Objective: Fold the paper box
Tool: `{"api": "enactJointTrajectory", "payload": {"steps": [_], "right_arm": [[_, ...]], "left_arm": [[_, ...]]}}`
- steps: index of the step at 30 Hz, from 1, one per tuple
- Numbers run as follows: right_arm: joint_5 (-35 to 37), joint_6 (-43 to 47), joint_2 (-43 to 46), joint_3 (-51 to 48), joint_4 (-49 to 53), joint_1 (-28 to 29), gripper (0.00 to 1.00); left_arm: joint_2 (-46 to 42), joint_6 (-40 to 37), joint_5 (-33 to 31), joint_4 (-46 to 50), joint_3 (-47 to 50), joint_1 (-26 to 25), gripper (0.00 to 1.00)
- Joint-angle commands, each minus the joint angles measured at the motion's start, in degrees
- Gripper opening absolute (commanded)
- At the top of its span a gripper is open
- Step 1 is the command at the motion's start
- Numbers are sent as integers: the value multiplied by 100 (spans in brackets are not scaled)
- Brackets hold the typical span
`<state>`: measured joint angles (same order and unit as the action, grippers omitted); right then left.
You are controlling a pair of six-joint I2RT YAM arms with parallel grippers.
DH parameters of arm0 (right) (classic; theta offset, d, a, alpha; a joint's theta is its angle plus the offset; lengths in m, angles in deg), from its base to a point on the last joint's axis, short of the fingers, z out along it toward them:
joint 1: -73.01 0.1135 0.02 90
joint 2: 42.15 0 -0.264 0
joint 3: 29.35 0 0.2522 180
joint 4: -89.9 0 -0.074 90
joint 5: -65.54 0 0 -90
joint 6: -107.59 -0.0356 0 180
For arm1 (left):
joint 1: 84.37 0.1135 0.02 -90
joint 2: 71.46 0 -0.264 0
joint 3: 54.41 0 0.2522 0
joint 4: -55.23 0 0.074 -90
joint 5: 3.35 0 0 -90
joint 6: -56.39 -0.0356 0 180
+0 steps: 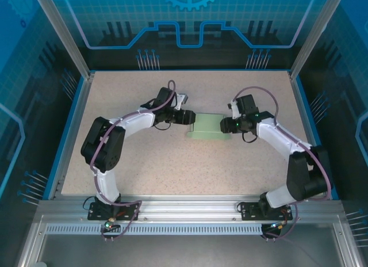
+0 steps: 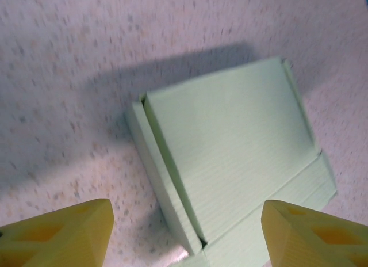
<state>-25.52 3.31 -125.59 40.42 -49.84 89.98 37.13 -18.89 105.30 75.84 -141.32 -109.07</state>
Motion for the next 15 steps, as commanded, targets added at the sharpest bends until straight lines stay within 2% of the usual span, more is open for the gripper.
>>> {"api": "enactJointTrajectory", "payload": {"steps": [1,6,10,15], "right_arm": [[82,23,265,-309,321,224,56],[-140,-39,387,-473,383,450,56],[-205,-61,467,-530,435,688,56],[-463,-49,542,-705,478,704,56]], "left_arm": [[419,-219,123,-187,-561,77,71],[1258,-356,511,-79,-1471,63,71],[1913,-515,921,435,-2311,-29,71],[2250,-655,1526,897,-2769,-117,68]]}}
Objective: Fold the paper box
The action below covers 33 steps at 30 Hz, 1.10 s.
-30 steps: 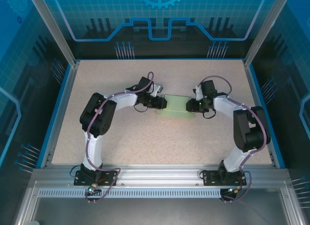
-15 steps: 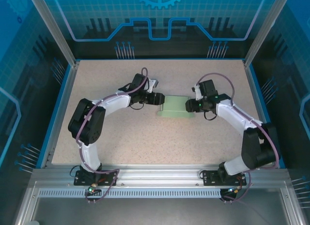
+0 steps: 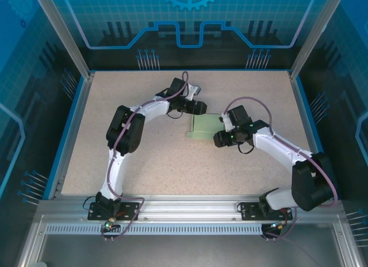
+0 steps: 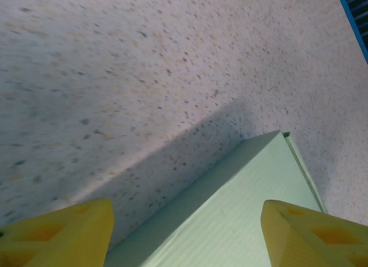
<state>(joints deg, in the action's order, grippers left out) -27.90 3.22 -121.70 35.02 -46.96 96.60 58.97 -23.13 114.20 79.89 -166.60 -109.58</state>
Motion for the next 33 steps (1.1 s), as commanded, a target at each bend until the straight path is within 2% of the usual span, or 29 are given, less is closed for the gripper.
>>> {"api": "enactJointTrajectory", "payload": {"steps": [1,5,9,11,14,16,21,26,29,33], "right_arm": [[-234,-23,178,-165,230,42,56],[-382,5,351,-223,378,-17,57],[-895,-100,624,-441,380,-274,57],[-1220,-220,794,-660,237,-517,57],[-1553,-500,890,-994,-184,-791,58],[-1748,-698,841,-1169,-530,-940,58],[-2162,-1106,590,-1528,-1391,-1350,59],[-2746,-1580,84,-1782,-2464,-1492,57],[-2947,-1772,-219,-1840,-2927,-1495,53],[-3064,-1937,-476,-1925,-3391,-1503,41]], "left_arm": [[41,-266,755,564,-205,-71,67],[-308,-385,994,817,206,-65,65],[-931,-369,1336,646,1111,-105,62],[-1191,-364,1569,506,1558,-123,62],[-1434,-240,1487,291,1873,-124,61],[-1442,-228,1398,327,1822,-123,62],[-1240,-79,640,534,1428,-120,65],[-836,-94,665,739,958,-172,63],[-528,-159,769,1017,610,-252,61],[-245,-250,857,1253,328,-295,58]]}}
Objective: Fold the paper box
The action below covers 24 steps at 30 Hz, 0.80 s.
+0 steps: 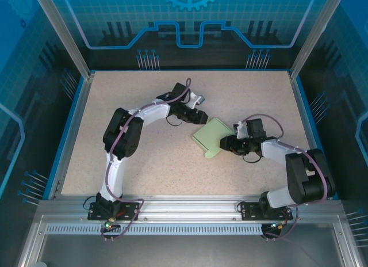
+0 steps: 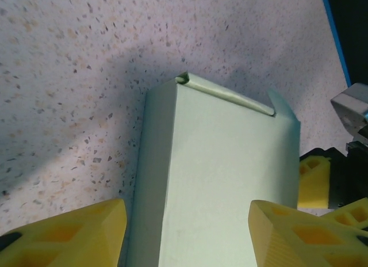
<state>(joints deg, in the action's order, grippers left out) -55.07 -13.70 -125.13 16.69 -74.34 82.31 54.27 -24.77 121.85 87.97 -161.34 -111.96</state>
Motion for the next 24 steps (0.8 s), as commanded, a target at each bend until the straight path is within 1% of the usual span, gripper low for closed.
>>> {"api": "enactJointTrajectory", "payload": {"steps": [1,5,7,10,12,15,24], "right_arm": [[-385,-284,-187,-115,-765,-70,38],[-506,-406,-281,-166,-1083,-75,27],[-517,-465,-272,-188,-1216,-70,21],[-647,-579,-259,-219,-1468,-70,15],[-768,-669,-228,-221,-1636,-62,13],[-871,-803,-104,-256,-1936,-33,11],[-870,-975,293,-92,-1900,249,9]], "left_arm": [[264,-103,77,473,-238,-60,56],[318,-159,100,572,-237,-58,49],[242,-142,118,491,-54,-49,45],[122,-104,161,388,172,-18,38],[55,-85,163,381,281,2,35],[-93,-71,187,337,529,0,35],[-417,84,320,132,1165,29,32]]}}
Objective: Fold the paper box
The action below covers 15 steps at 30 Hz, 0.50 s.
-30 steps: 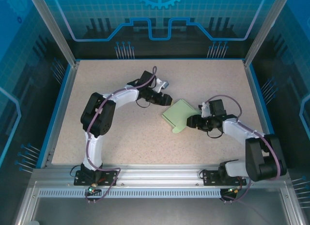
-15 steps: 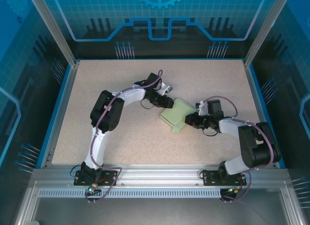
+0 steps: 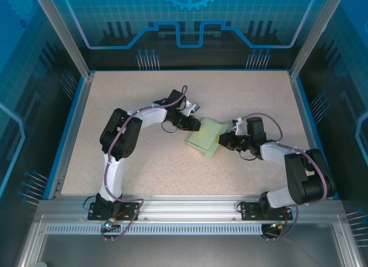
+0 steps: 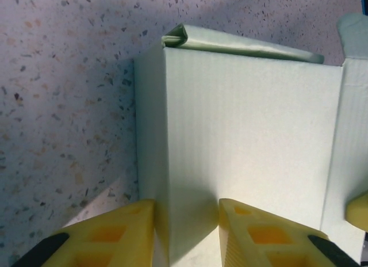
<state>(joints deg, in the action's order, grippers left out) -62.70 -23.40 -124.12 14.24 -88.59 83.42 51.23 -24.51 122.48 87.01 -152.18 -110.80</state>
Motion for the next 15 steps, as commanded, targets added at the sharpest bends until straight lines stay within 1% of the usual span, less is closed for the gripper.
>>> {"api": "enactJointTrajectory", "payload": {"steps": [1,4,5,15], "right_arm": [[-95,-5,226,187,-436,166,9],[-46,-5,342,290,-356,275,9],[-23,-5,367,319,-180,301,9],[326,90,571,641,511,554,10]], "left_arm": [[-146,74,282,193,307,-76,32],[-235,182,388,76,458,-62,32],[-261,211,406,34,493,-63,32],[-283,326,543,-190,706,-58,37]]}}
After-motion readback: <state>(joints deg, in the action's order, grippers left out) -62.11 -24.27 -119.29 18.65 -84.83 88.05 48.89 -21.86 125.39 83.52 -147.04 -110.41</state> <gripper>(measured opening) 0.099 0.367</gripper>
